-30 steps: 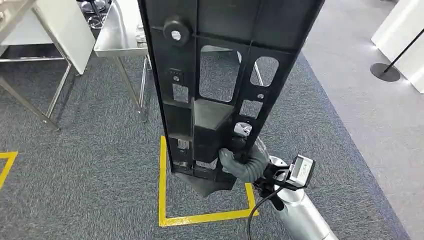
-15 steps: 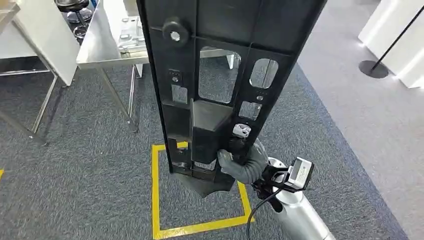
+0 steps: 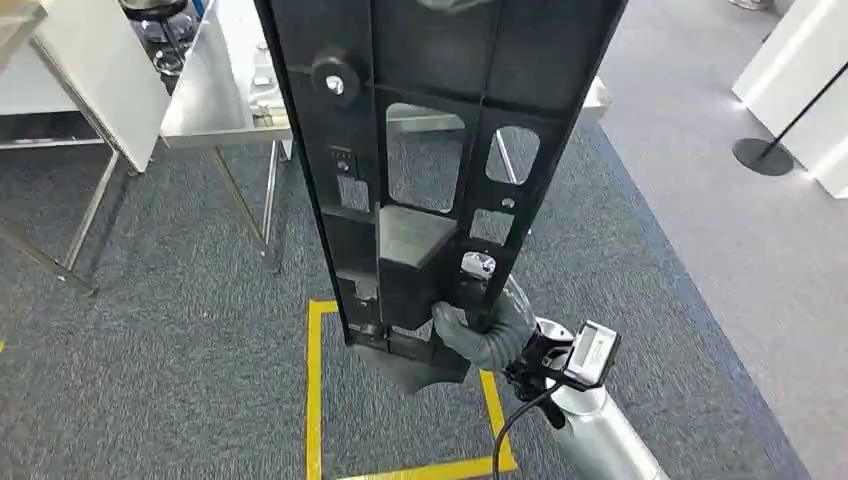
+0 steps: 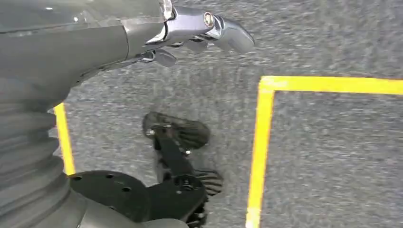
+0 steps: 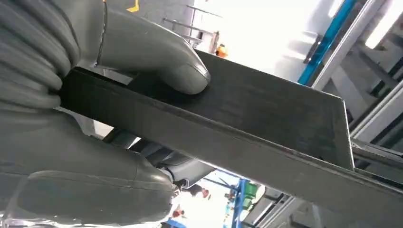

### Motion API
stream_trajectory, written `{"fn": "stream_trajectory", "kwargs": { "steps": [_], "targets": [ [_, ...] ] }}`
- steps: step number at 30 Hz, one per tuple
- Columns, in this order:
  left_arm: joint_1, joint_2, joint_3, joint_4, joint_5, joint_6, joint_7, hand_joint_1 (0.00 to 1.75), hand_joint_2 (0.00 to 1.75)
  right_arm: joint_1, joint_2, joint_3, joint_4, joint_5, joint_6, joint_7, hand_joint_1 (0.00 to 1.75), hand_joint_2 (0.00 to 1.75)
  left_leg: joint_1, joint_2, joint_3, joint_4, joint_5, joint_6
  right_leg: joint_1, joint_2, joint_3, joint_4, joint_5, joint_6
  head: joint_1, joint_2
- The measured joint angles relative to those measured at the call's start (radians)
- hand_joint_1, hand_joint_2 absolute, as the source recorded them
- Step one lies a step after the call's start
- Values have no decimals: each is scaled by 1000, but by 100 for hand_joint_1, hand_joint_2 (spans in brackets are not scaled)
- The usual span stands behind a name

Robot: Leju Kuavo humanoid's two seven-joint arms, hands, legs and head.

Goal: Take the parts from the cabinet and place them on the table.

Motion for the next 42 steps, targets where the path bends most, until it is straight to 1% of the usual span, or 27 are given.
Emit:
{"fn": "stream_trajectory", "kwargs": {
  "steps": [3,5,6,8,9,10,11,12,14,16,17,19,21,23,25,26,27,29,30,31,33,35,36,37,40,41,42],
  "targets": [
    [-4,0,0,0,0,0,0,0,175,3,0,0,0,5,-8,3,175,175,0,-6,6,-2,4,-21,4,-6,5,-8,-8,-23,1,0],
    [-3,2,0,0,-2,1,0,0,175,3,2,0,-3,4,-8,2,175,175,3,-1,11,17,-12,-27,-1,-10,39,-20,-14,-36,2,0],
    [-6,2,0,0,-1,0,0,0,175,0,3,0,-3,4,-8,2,175,175,2,3,-17,75,-27,-27,-1,-15,50,-22,-22,-44,-9,0],
    [-8,2,0,0,-2,0,0,0,175,1,4,0,-3,5,-8,2,175,175,4,5,-117,229,-87,-36,4,-23,64,-22,-38,-50,-8,0],
    [-6,2,0,0,-2,0,0,0,175,2,4,0,-2,9,-8,3,175,175,4,6,-160,282,-109,-39,6,-24,71,-21,-45,-51,-8,0],
    [-2,2,1,0,-3,0,0,0,175,3,4,0,-1,14,-9,5,175,175,4,6,-186,299,-107,-39,9,-26,81,-21,-54,-52,-10,0],
    [-1,3,1,0,-3,0,0,0,175,3,4,0,-1,17,-12,8,175,175,4,7,-192,273,-78,-37,10,-23,94,-21,-63,-51,-9,0],
    [0,3,1,0,-4,-1,0,0,175,3,4,0,-1,18,-13,11,175,175,4,7,-179,209,-25,-34,12,-24,108,-20,-73,-50,-9,0],
    [1,3,1,0,-6,-1,0,0,175,3,5,0,-1,2,-8,8,175,175,0,10,-134,40,111,-17,14,-27,136,-21,-94,-48,-8,0],
    [-2,5,1,0,-8,-1,0,0,175,2,5,0,0,-7,-7,2,175,175,-12,13,-139,11,85,-13,12,-26,133,-20,-98,-40,-5,0],
    [0,5,1,0,-10,-1,1,0,175,3,6,-1,-1,-10,-7,1,175,175,-12,12,-135,19,104,-5,11,-25,131,-21,-102,-33,-6,0],
    [3,6,2,0,-11,-1,0,0,175,4,6,-2,-3,-14,-7,1,175,175,-8,11,-123,7,97,8,13,-25,141,-16,-100,-22,-6,0],
    [0,6,2,0,-12,-1,-1,0,175,-1,6,-6,-13,-18,-7,1,175,175,-3,10,-98,-12,98,15,9,-23,120,40,-121,-8,-4,0],
    [-3,6,2,0,-12,-1,0,0,175,-1,6,-10,-16,-18,-7,0,175,175,-3,8,-89,-13,89,21,1,-23,28,196,-187,-1,-5,0],
    [-4,6,2,0,-12,-1,0,0,175,7,5,-12,-16,-18,-7,0,175,175,-2,6,-80,-12,79,19,-8,-23,-46,294,-210,9,-5,0],
    [-3,6,2,0,-12,-1,0,0,175,10,5,-12,-16,-18,-7,0,175,175,0,4,-72,-11,72,16,-13,-24,-57,285,-187,14,-5,0],
    [0,5,2,0,-12,-1,2,0,175,10,5,-13,-16,-19,-7,0,175,175,2,3,-62,-10,64,11,-18,-24,-45,232,-142,17,-5,0],
    [-1,4,2,0,-12,-1,2,0,175,10,5,-16,-17,-19,-7,-1,175,175,8,2,-39,-7,45,0,-24,-24,17,63,-27,23,-4,0],
    [0,4,2,0,-12,0,2,0,175,11,5,-18,-16,-20,-7,-2,175,175,8,1,-38,-7,35,-8,-25,-22,38,11,-9,24,-3,0],
    [-4,4,2,0,-12,1,2,0,175,10,5,-18,-16,-21,-6,-3,175,175,7,-1,-35,-2,32,-15,-16,-23,31,-8,-55,13,-5,0],
    [-4,4,2,0,-12,1,2,0,175,17,5,-21,-17,-21,-6,-4,175,175,4,1,-30,3,28,-32,-16,-23,33,-2,-34,-7,-3,0],
    [-3,5,2,0,-12,1,2,0,175,18,8,-22,-19,-21,-6,-5,175,175,8,2,-24,5,19,-41,-18,-21,53,-5,-37,-21,-4,0],
    [-6,5,2,0,-12,1,1,0,175,16,8,-23,-19,-21,-6,-5,175,175,9,6,-34,40,14,-41,-17,-23,66,-8,-44,-28,-3,0],
    [-8,5,2,0,-12,0,0,0,175,13,9,-23,-20,-21,-5,-6,175,175,9,8,-71,106,1,-44,-16,-24,72,-8,-49,-33,-12,0],
    [-4,5,2,0,-14,2,-1,0,175,18,10,-23,-19,-21,-3,-7,175,175,9,8,-215,319,-89,-47,-4,-24,86,-8,-66,-44,-11,0],
    [-2,5,3,0,-14,2,-1,0,175,20,10,-23,-19,-22,0,-7,175,175,8,8,-234,326,-78,-41,0,-21,94,-8,-71,-45,-11,0],
    [-1,5,3,0,-14,2,-1,0,175,20,10,-23,-19,-22,2,-7,175,175,7,8,-228,283,-38,-36,4,-19,103,-7,-76,-46,-12,0]
  ]
}}
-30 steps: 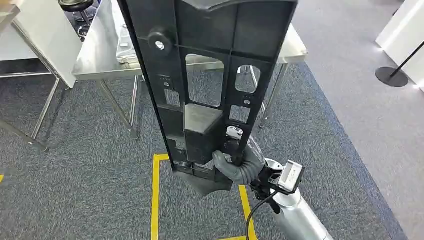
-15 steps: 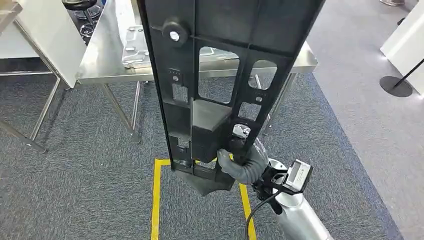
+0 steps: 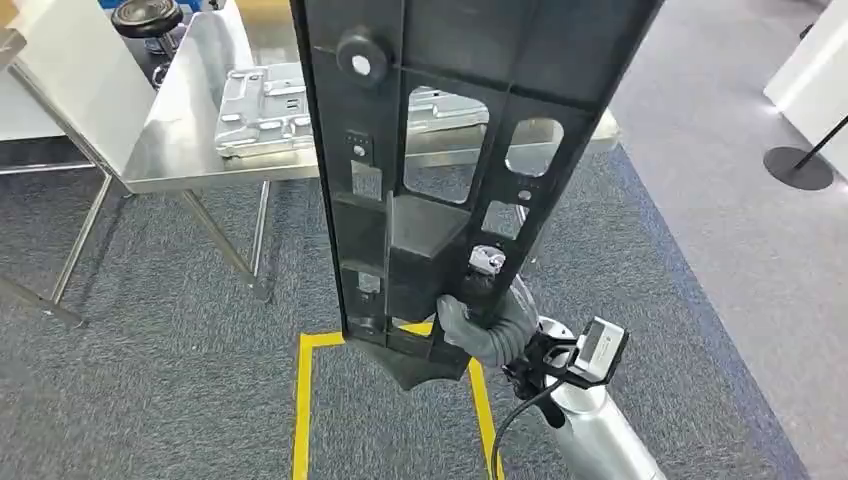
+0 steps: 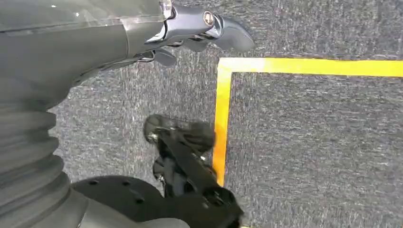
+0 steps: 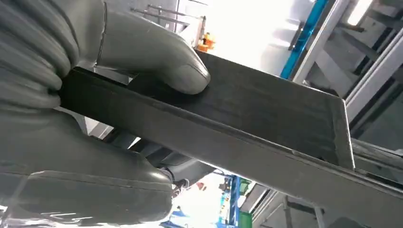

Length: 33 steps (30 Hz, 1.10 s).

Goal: Take the parts from the cabinet and place them on the table.

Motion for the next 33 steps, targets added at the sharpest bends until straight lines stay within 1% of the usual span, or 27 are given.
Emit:
{"fn": "stream_trajectory", "kwargs": {
  "steps": [2,3,4,5,6,7,8,9,10,12,13,14,15,16,18,19,20,22,23,24,25,27,28,29,30,31,33],
  "targets": [
    [-1,0,3,0,0,2,0,0,175,0,0,0,0,0,6,0,175,175,-8,0,57,-168,117,19,8,0,22,0,-14,-1,0,0],
    [-1,0,4,0,0,4,0,0,175,-1,0,0,-1,0,7,0,175,175,-14,2,81,-247,161,31,9,0,30,-1,-21,0,0,0],
    [-3,3,5,0,0,4,1,0,175,-2,0,0,0,0,7,0,175,175,-18,4,80,-245,130,32,12,-2,34,-2,-23,3,8,0],
    [-5,1,5,0,0,5,2,0,175,-1,0,0,0,-1,6,0,175,175,-22,4,83,-249,105,32,8,-1,29,-3,-26,10,3,0],
    [-2,2,5,0,0,6,2,0,175,-1,0,0,0,-1,6,0,175,175,-25,3,86,-255,136,40,6,-1,30,-3,-30,16,5,0],
    [1,2,5,0,0,8,2,0,175,-1,0,0,0,-1,6,0,175,175,-26,2,88,-254,143,43,5,-1,35,-7,-32,22,5,0],
    [1,2,6,0,0,9,2,0,175,-2,1,0,-1,-1,6,0,175,175,-22,2,96,-268,148,47,10,-1,41,-10,-34,27,5,0],
    [0,2,7,0,0,9,2,0,175,-1,1,-1,-6,-1,6,0,175,175,-12,3,107,-281,155,47,6,-2,42,0,-42,32,6,0],
    [-2,2,9,0,0,10,3,0,175,-5,1,-2,-8,-3,6,0,175,175,-11,3,111,-288,155,52,7,-1,20,41,-70,36,8,0],
    [-5,1,13,0,0,10,3,0,175,-5,0,-2,-8,-5,6,0,175,175,-11,3,113,-288,151,56,-1,-2,-66,196,-138,45,7,0],
    [-5,1,16,0,0,10,3,0,175,-1,0,-2,-7,-6,6,0,175,175,-11,3,113,-287,147,56,-4,-2,-115,275,-160,49,6,0],
    [-5,1,17,0,0,10,3,0,175,2,0,-2,-7,-6,6,1,175,175,-11,2,113,-285,145,54,-7,-2,-143,307,-154,54,7,0],
    [-4,1,19,0,0,10,3,0,175,2,0,-2,-7,-7,6,1,175,175,-10,0,116,-284,141,52,-11,-2,-142,286,-124,57,6,0],
    [-2,0,21,0,0,10,3,0,175,1,0,-2,-7,-7,6,1,175,175,-9,0,119,-281,137,51,-15,-3,-120,225,-78,59,7,0],
    [-3,-2,22,0,0,10,3,0,175,-1,0,-2,-7,-6,5,11,175,175,-8,-2,128,-274,126,43,-21,-3,-38,36,25,59,8,0],
    [-2,-2,22,0,0,10,3,0,175,-3,0,-2,-6,-1,2,15,175,175,-12,-10,123,-270,120,34,-19,12,-28,12,12,58,6,0],
    [-6,-2,23,0,0,11,3,0,175,-2,1,-2,-6,5,-1,18,175,175,-13,-13,122,-267,118,28,-15,6,-31,6,16,49,6,0],
    [-5,-2,23,0,0,11,3,0,175,-1,1,-2,-6,8,-8,21,175,175,-10,-13,123,-272,118,18,-10,3,-31,7,14,37,5,0],
    [-4,-2,23,0,0,11,3,0,175,-3,1,-3,-6,8,-10,21,175,175,-9,-16,125,-274,118,11,-11,0,-29,3,16,31,6,0],
    [-4,-2,23,0,0,12,3,0,175,-4,3,-2,-6,8,-10,21,175,175,-8,-13,124,-265,112,5,-17,-9,-23,-4,19,22,5,0],
    [-4,-2,23,0,0,11,3,0,175,-5,5,-2,-6,8,-10,21,175,175,-8,-6,112,-231,89,1,-17,-15,-19,-5,16,17,0,0],
    [-5,-3,23,0,-2,11,3,0,175,-5,6,-3,-6,4,-10,21,175,175,-5,-1,38,-79,10,-6,-13,-21,-15,-5,12,10,-2,0],
    [-3,-3,23,0,-2,11,3,0,175,-5,6,-3,-6,2,-10,22,175,175,-5,0,-3,1,-20,-8,-12,-24,-15,-5,11,8,-2,0],
    [-1,-3,23,0,-3,11,3,0,175,-4,6,-3,-6,0,-10,21,175,175,-5,0,-33,53,-30,-8,-10,-25,-15,-5,9,8,-2,0],
    [1,-3,23,0,-5,11,3,0,175,-3,7,-3,-6,-3,-10,21,175,175,-5,0,-34,46,-9,-7,-10,-25,-12,-5,8,9,-2,0],
    [1,-3,23,0,-5,11,3,0,175,-3,8,-3,-6,-4,-10,21,175,175,-5,0,-8,-13,33,-4,-10,-24,-8,-5,5,10,-3,0],
    [1,-3,23,0,-5,11,3,0,175,-3,8,-3,-9,-5,-10,21,175,175,-5,3,83,-196,126,6,-10,-24,5,-5,-3,14,-2,0]
  ]
}}
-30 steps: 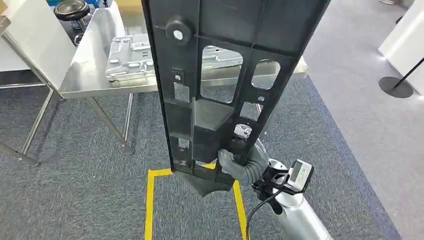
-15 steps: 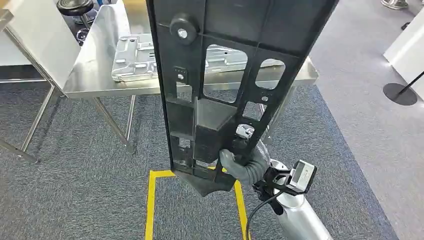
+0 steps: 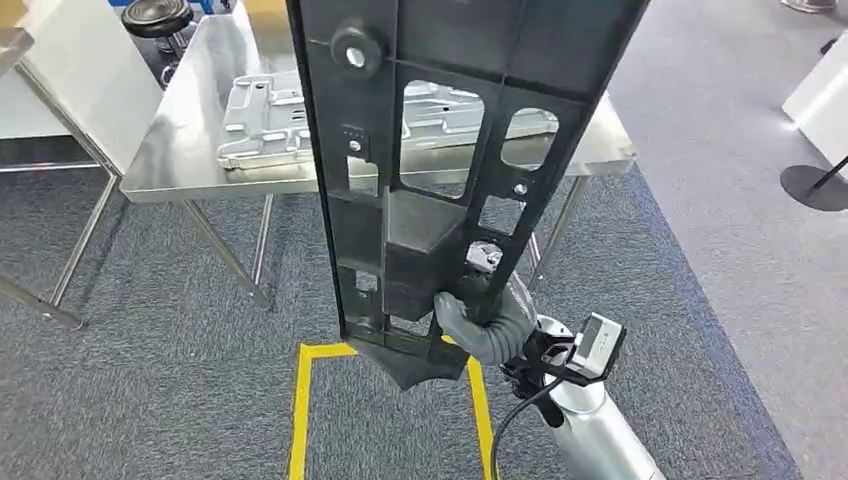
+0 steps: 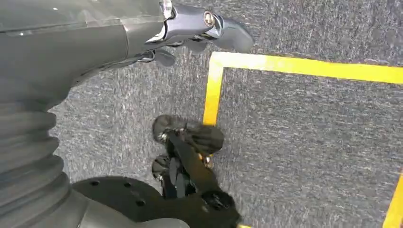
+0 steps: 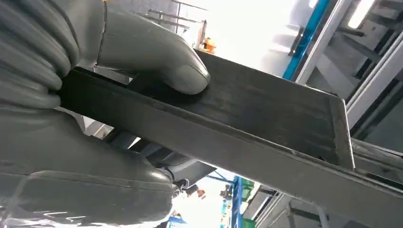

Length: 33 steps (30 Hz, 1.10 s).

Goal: Take the parts from the cabinet and place them on the table.

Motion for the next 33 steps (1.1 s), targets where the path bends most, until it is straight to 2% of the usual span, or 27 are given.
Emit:
{"fn": "stream_trajectory", "kwargs": {
  "steps": [1,2,5,6,7,8,10,11,12,13,15,16,17,18,20,21,22,23,25,26,27,28,29,30,31,32,33],
  "targets": [
    [0,0,0,0,0,0,0,0,175,0,1,0,0,-2,0,0,175,175,-3,9,28,-60,4,6,0,0,3,0,-4,4,1,0],
    [-3,0,0,0,-1,0,-1,0,175,-1,2,0,0,-2,0,0,175,175,-11,9,34,-69,0,13,6,1,1,3,-6,10,1,0],
    [-1,0,0,0,-1,-1,-1,0,175,1,2,0,-5,-3,0,0,175,175,-13,3,29,-67,-4,26,4,-1,3,-3,-7,26,1,0],
    [-1,0,0,0,-3,-1,-1,0,175,1,2,-1,-10,-4,0,0,175,175,-1,1,37,-79,0,35,6,-1,3,-1,-14,34,1,0],
    [-2,0,0,0,-3,-1,-2,0,175,1,2,-2,-14,-5,0,0,175,175,-3,0,43,-83,0,39,3,7,-2,22,-27,36,2,0],
    [-4,0,0,0,-4,-1,-2,0,175,1,2,-3,-16,-5,0,0,175,175,-3,0,45,-83,-2,46,3,10,-33,84,-59,38,3,0],
    [-6,0,0,0,-5,-1,-2,0,175,7,2,-5,-16,-5,2,0,175,175,-5,-2,49,-83,-8,53,1,13,-129,258,-127,42,2,0],
    [-5,0,0,0,-6,-1,-2,0,175,11,2,-6,-16,-5,2,0,175,175,-6,-5,51,-82,-11,54,0,14,-168,319,-136,44,2,0],
    [-5,0,0,0,-7,-1,-3,0,175,13,2,-7,-16,-5,2,-1,175,175,-6,-7,56,-82,-15,53,-1,14,-183,326,-120,44,2,0],
    [-3,0,0,0,-7,-1,-3,0,175,13,2,-7,-16,-5,2,-1,175,175,-6,-10,63,-81,-20,51,-2,14,-170,283,-79,43,2,0],
    [-4,-1,0,0,-8,-1,-3,0,175,12,2,-8,-16,-5,2,-1,175,175,-7,-17,83,-79,-34,46,-1,15,-92,98,34,34,3,0],
    [-4,-1,0,0,-10,-1,-3,0,175,12,2,-8,-16,-5,2,-1,175,175,-7,-19,88,-79,-42,42,0,19,-63,22,56,27,3,0],
    [-6,-2,0,0,-10,-1,-3,0,175,11,2,-8,-16,-5,3,-1,175,175,-13,-21,89,-74,-48,34,5,21,-51,6,40,27,1,0],
    [-6,-2,0,0,-10,-1,-3,0,175,11,3,-8,-16,-5,3,-2,175,175,-11,-21,89,-78,-50,30,6,21,-52,11,38,26,1,0],
    [-6,-2,0,0,-10,-1,-4,0,175,11,3,-9,-16,-5,3,-1,175,175,-9,-20,93,-83,-55,21,8,23,-52,9,32,16,1,0],
    [-7,0,0,0,-10,-1,-4,0,175,11,4,-10,-17,-5,3,-2,175,175,-12,-20,99,-83,-62,13,1,23,-45,0,31,12,0,0],
    [-6,1,0,0,-11,0,-7,0,175,11,5,-10,-20,-5,3,-2,175,175,-7,-15,95,-65,-67,9,-3,22,-33,-8,29,6,2,0],
    [-7,0,0,0,-13,-1,-7,0,175,9,8,-10,-21,-5,3,-2,175,175,-7,-11,70,-14,-89,3,-4,18,-23,-11,24,-1,-8,0],
    [-7,0,0,0,-13,0,-7,0,175,8,10,-10,-22,-5,3,-2,175,175,-1,-7,-27,154,-150,-8,-3,17,-11,-11,11,-3,-8,0],
    [-4,0,0,0,-13,0,-7,0,175,10,10,-10,-22,-5,4,-1,175,175,0,-6,-73,222,-162,-11,-3,17,-4,-11,4,-3,-7,0],
    [-2,0,0,0,-13,0,-7,0,175,11,10,-10,-22,-5,4,-1,175,175,1,-5,-105,252,-150,-14,-3,17,5,-11,-7,-2,-8,0],
    [-1,0,0,0,-13,0,-7,0,175,11,10,-10,-22,-5,4,-1,175,175,3,-4,-108,227,-109,-15,-5,17,18,-11,-16,0,-8,0],
    [0,0,0,0,-13,0,-7,0,175,11,10,-10,-22,-5,4,-1,175,175,5,-3,-87,158,-50,-15,-6,17,35,-11,-27,3,-7,0],
    [0,0,0,0,-13,0,-7,0,175,11,10,-10,-22,-5,4,-1,175,175,7,-1,-52,61,15,-14,-8,17,54,-11,-39,7,-7,0],
    [1,0,0,0,-13,0,-7,0,175,11,11,-10,-22,-5,4,-1,175,175,8,4,-23,-26,63,-13,-8,17,69,-11,-51,13,-7,0],
    [2,0,0,0,-13,0,-6,0,175,10,11,-10,-22,-5,4,-1,175,175,-1,7,-13,-30,39,-12,-1,17,72,-12,-59,21,-8,0],
    [-2,0,0,0,-13,0,-6,0,175,8,12,-9,-23,-5,4,-1,175,175,-3,6,0,-54,26,4,-2,19,72,-11,-63,28,-13,0]
  ]
}}
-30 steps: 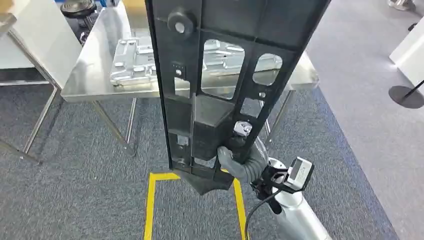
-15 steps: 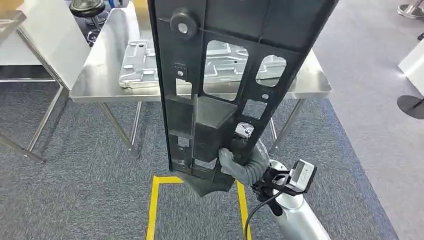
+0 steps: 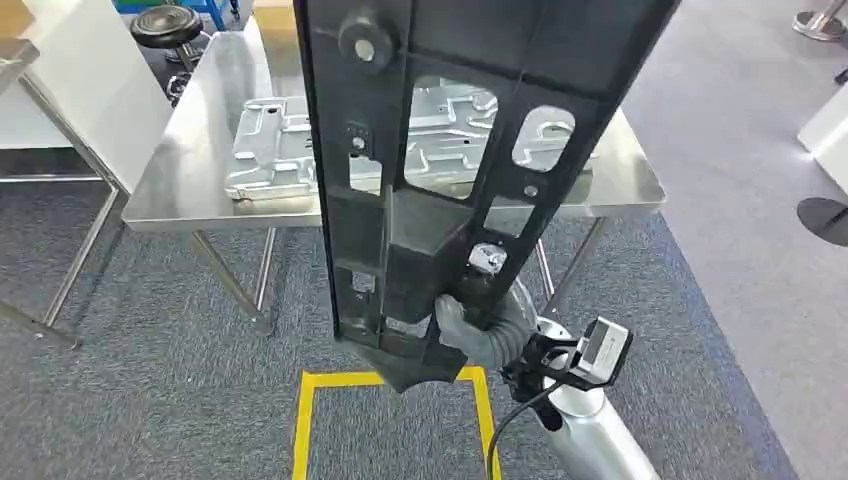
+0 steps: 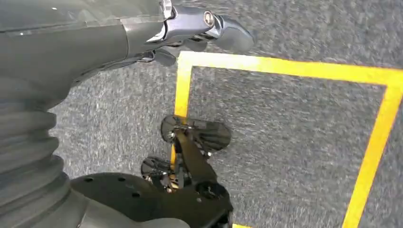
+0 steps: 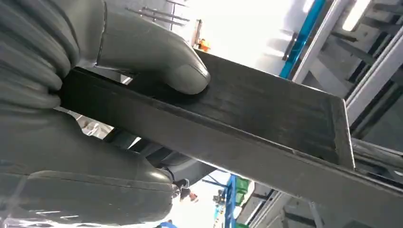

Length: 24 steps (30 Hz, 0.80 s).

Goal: Take the parts from the cabinet and place them on the table.

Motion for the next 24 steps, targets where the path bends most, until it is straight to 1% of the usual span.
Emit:
{"fn": "stream_trajectory", "kwargs": {
  "steps": [1,2,3,4,8,9,10,11,12,13,14,15,16,17,18,19,20,21,22,23,24],
  "targets": [
    [-1,0,0,0,0,0,1,0,175,0,1,0,-1,0,0,1,175,175,0,0,-3,4,1,5,2,-1,2,-5,2,5,6,0],
    [0,0,0,0,0,2,1,0,175,-1,1,0,-2,0,0,1,175,175,-2,-2,-3,5,-3,11,-1,-2,6,-11,-1,9,6,0],
    [-2,0,1,0,0,2,1,0,175,-3,1,0,-2,0,3,1,175,175,0,-4,2,0,-7,18,-1,-3,11,-13,-7,17,6,0],
    [-1,0,1,0,0,2,1,0,175,-3,3,0,-5,0,3,1,175,175,4,-5,8,-6,-9,23,-3,-3,13,-13,-15,21,6,0],
    [-1,0,1,0,0,2,1,0,175,-3,3,0,-5,0,4,2,175,175,4,-5,10,-7,-9,24,-4,-3,13,-8,-17,22,7,0],
    [-2,1,2,0,0,2,0,0,175,-6,3,0,-9,0,5,1,175,175,4,-5,18,-9,-15,32,-4,-3,-3,32,-31,23,11,0],
    [-2,1,2,0,0,3,0,0,175,-7,3,0,-9,0,5,1,175,175,3,-5,20,-10,-17,36,-5,-3,-22,67,-44,23,11,0],
    [-4,1,5,0,0,3,0,0,175,-1,3,-1,-8,0,5,0,175,175,-3,-10,34,-10,-36,45,-2,-2,-213,338,-106,24,11,0],
    [-3,1,5,0,0,3,0,0,175,1,3,-1,-8,0,5,0,175,175,-6,-13,47,-10,-44,45,-1,-2,-229,327,-66,20,12,0],
    [0,1,5,0,0,3,0,0,175,1,3,-1,-8,0,4,0,175,175,-9,-15,60,-10,-53,45,1,-2,-221,272,-9,13,12,0],
    [0,0,5,0,-1,3,0,0,175,1,3,-1,-8,0,3,-1,175,175,-12,-17,75,-10,-62,45,5,-1,-197,189,57,4,12,0],
    [-1,0,5,0,-2,3,0,0,175,1,3,-2,-9,0,2,-2,175,175,-15,-19,89,-11,-71,44,11,0,-168,91,124,-11,12,0],
    [2,-5,6,1,-3,3,1,0,175,2,3,-3,-8,0,1,-4,175,175,-16,-20,95,-15,-78,41,18,1,-153,65,120,-24,9,0],
    [-2,-5,6,1,-4,3,0,0,175,4,3,-5,-12,0,0,-6,175,175,-18,-24,95,-14,-83,34,20,0,-143,37,119,-27,3,0],
    [-3,-5,6,1,-5,5,0,0,175,5,3,-7,-15,0,-1,-10,175,175,-15,-21,93,-15,-85,31,21,0,-142,33,108,-24,5,0],
    [-3,-5,6,1,-6,6,0,0,175,7,3,-10,-19,4,-4,-16,175,175,-13,-19,96,-20,-87,26,22,3,-141,31,105,-28,4,0],
    [-4,-5,6,1,-8,5,0,0,175,10,3,-14,-25,10,-9,-24,175,175,-15,-18,102,-26,-88,21,20,4,-136,21,104,-29,5,0],
    [-4,-4,6,0,-11,6,-1,0,175,13,4,-18,-36,17,-14,-32,175,175,-15,-16,107,-24,-96,15,5,2,-119,3,107,-28,3,0],
    [-4,-4,6,0,-12,6,-3,0,175,14,5,-20,-44,19,-18,-37,175,175,-16,-12,99,7,-109,10,6,2,-106,-6,103,-33,4,0],
    [-4,-5,6,0,-13,5,-3,0,175,13,7,-22,-49,19,-22,-39,175,175,-12,-12,67,69,-137,5,5,0,-98,-8,100,-36,2,0],
    [-4,-5,6,0,-15,4,-3,0,175,15,10,-23,-53,16,-22,-42,175,175,-7,-11,19,154,-170,-1,5,0,-92,-8,95,-36,3,0]
  ]
}}
